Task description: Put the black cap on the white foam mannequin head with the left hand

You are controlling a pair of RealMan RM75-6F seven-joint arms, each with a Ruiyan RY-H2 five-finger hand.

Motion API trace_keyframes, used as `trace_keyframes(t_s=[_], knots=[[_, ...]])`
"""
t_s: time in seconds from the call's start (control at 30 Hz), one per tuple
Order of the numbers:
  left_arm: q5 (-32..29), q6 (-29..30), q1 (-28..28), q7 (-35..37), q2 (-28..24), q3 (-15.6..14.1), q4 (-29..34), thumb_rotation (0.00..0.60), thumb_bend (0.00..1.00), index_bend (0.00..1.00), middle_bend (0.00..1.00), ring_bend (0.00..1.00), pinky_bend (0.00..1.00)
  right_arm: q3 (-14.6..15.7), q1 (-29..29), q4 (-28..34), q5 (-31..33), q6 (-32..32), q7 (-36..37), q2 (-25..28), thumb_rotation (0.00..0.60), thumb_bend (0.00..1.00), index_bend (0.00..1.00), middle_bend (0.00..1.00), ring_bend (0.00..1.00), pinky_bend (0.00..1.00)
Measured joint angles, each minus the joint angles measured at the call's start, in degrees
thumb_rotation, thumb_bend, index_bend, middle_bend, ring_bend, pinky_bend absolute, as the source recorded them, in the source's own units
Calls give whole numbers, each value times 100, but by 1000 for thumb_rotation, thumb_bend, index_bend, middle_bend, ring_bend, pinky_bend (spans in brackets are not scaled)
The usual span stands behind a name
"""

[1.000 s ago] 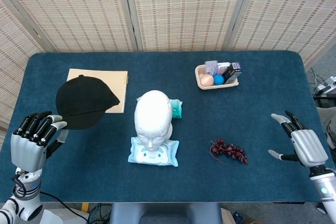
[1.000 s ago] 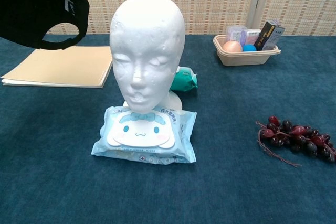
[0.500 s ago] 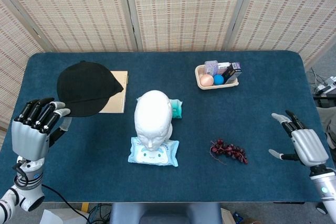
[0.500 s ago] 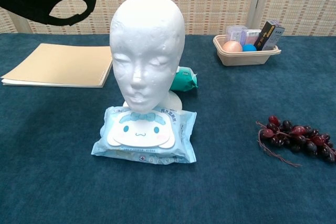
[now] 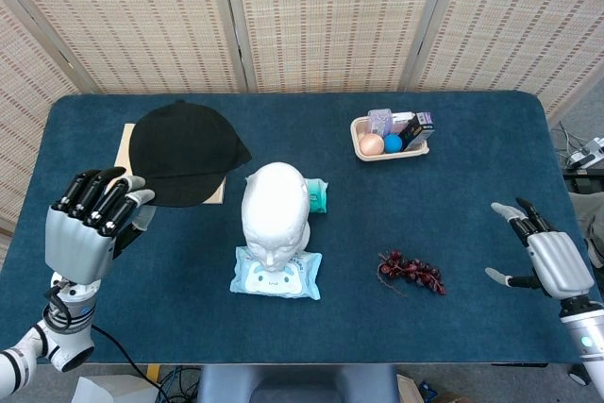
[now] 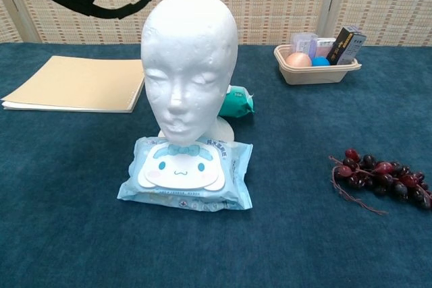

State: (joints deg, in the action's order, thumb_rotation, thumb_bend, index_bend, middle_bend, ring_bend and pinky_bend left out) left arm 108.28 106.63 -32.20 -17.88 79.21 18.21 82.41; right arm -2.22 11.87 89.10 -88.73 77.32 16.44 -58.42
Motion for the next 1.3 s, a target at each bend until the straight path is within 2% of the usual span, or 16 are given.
trace_keyframes(t_s=[0.53, 1.3], knots=[[-21, -690, -582, -424, 275, 210, 356, 600, 436, 886, 537, 401, 466, -12, -23, -73, 5, 38, 210, 40, 600, 0, 82, 191, 33, 216], [46, -1330, -1174, -890, 914, 168, 490, 600, 435, 889, 536, 402, 467, -31, -47, -156, 22, 62, 461, 91, 600, 0, 82, 191, 33, 216]])
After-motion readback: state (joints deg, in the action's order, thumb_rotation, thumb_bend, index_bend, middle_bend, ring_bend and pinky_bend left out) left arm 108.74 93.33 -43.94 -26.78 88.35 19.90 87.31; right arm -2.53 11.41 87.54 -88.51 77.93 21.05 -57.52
